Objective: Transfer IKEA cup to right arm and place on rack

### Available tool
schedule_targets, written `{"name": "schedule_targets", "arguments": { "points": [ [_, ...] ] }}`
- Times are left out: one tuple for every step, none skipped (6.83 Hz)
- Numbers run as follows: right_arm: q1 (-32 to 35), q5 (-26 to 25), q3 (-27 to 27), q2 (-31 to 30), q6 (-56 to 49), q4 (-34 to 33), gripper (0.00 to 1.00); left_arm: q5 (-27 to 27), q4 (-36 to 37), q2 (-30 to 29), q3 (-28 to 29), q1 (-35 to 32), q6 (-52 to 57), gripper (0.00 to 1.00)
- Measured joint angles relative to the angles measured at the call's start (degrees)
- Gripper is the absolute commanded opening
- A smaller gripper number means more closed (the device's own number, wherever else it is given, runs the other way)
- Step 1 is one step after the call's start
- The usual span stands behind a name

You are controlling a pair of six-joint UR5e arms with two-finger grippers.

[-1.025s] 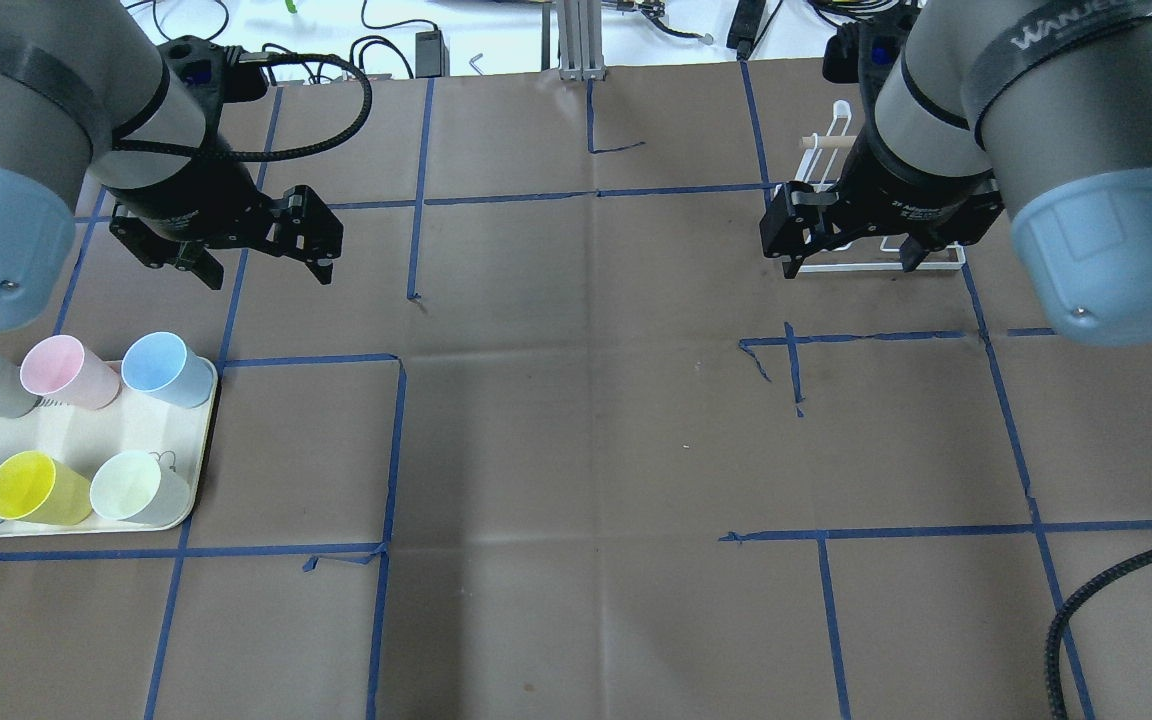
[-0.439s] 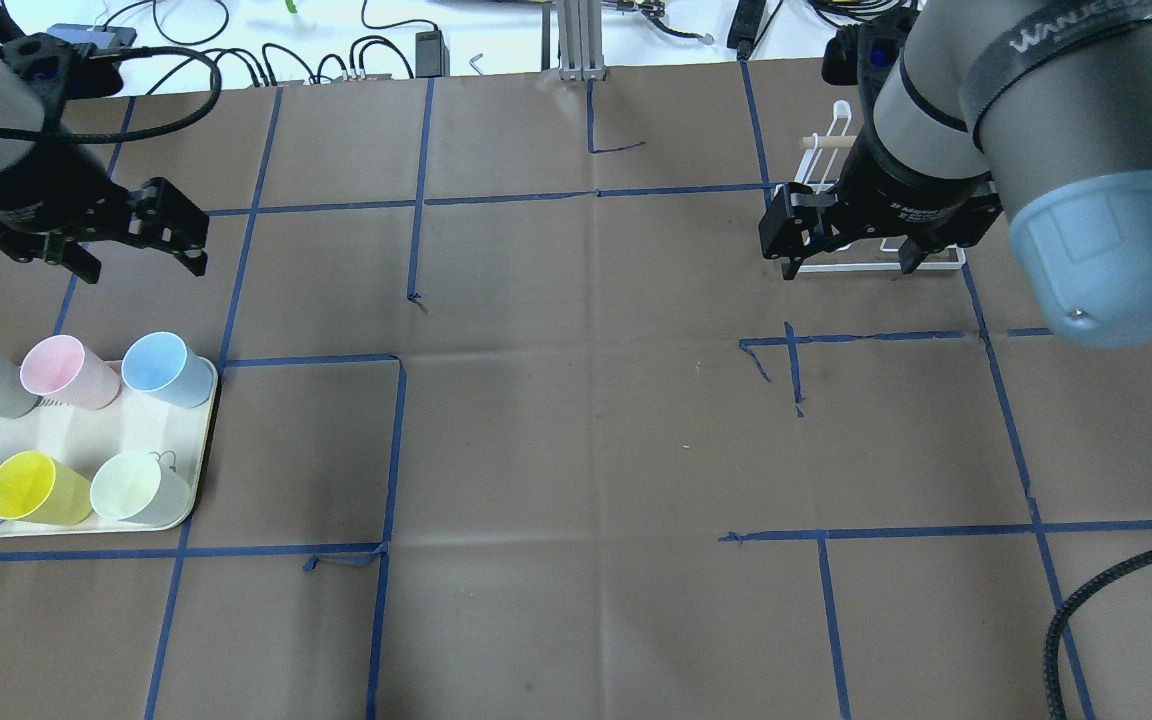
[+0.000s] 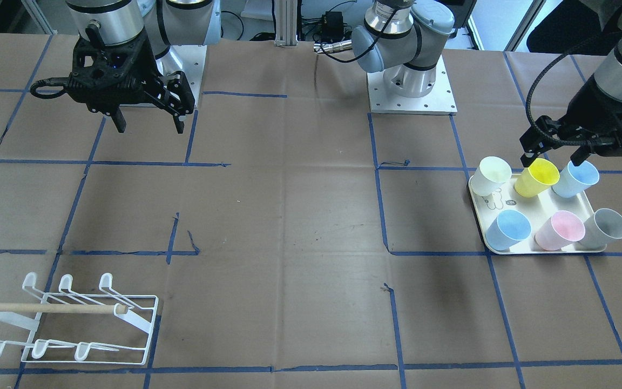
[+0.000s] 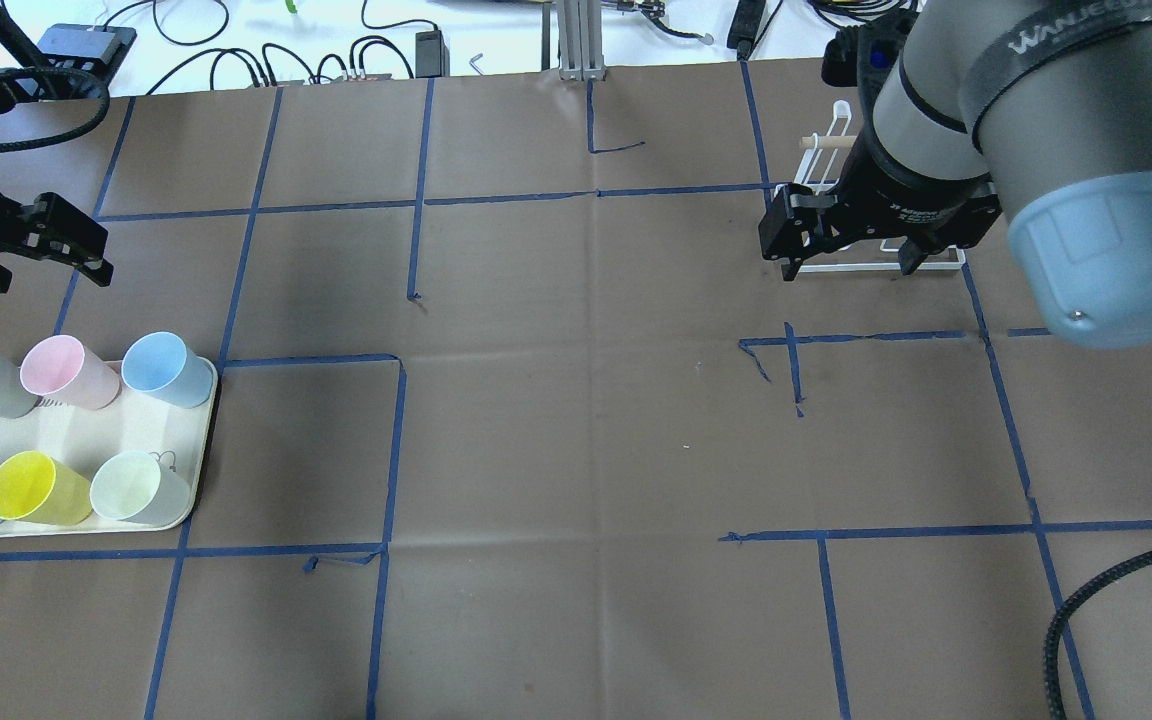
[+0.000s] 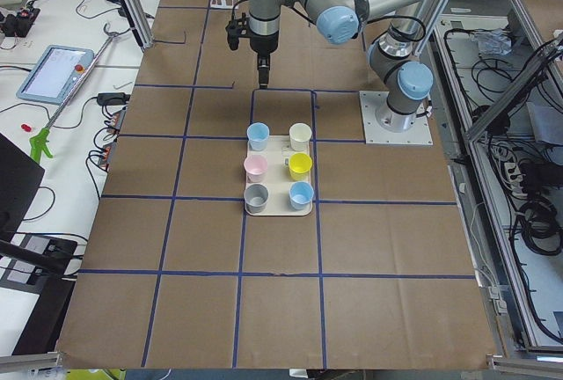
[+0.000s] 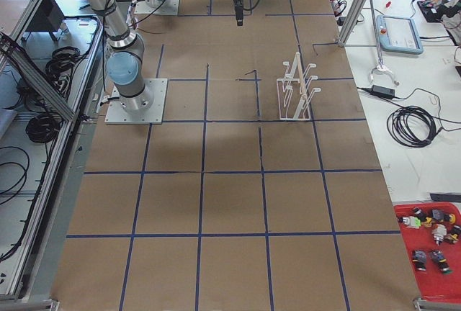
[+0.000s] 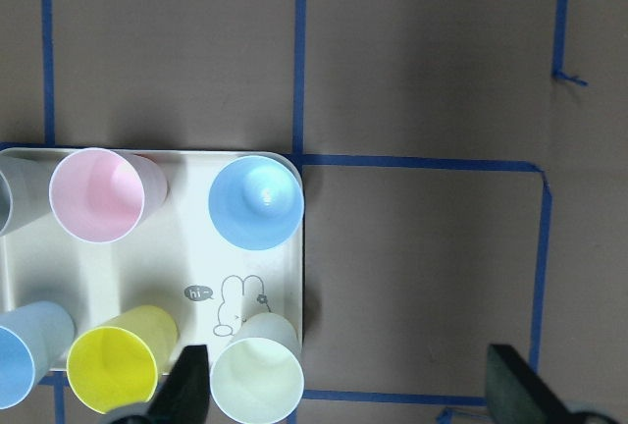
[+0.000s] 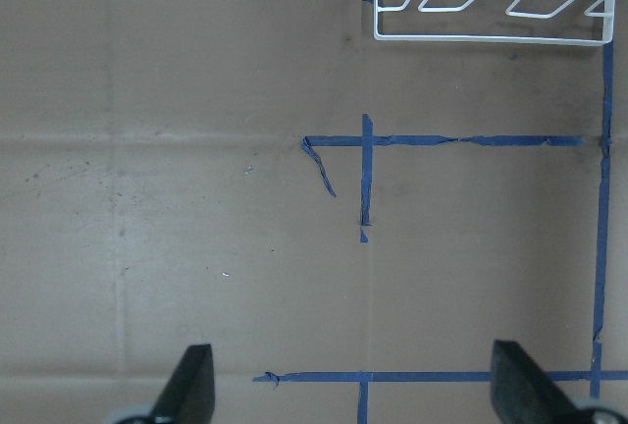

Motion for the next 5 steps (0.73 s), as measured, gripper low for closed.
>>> {"name": "schedule_targets", "arguments": {
  "points": [
    [0.00,0.01,-0.04,0.19,0.01,0.00,1.00,-0.02,1.27,-2.21,-0.01,0.36,0.40,1.00],
    [0.00,0.07,-0.08,0.50,0.04,0.02,1.00,-0.04,3.09,-4.67,-0.07,0.50,0.54,1.00],
    [0.00,0.13,-0.08,0.70,0.07,0.06,1.00,-0.08,4.82,-6.98,-0.24,0.49,0.59,1.00],
    [0.00,0.15,-0.04,0.85,0.07,0.10,1.00,-0.10,7.32,-8.99,-1.20,0.43,0.63,1.00],
    [0.00,0.14,0.03,1.02,0.07,0.12,1.00,-0.11,11.45,-10.40,-3.69,0.38,0.64,1.00]
  ]
}}
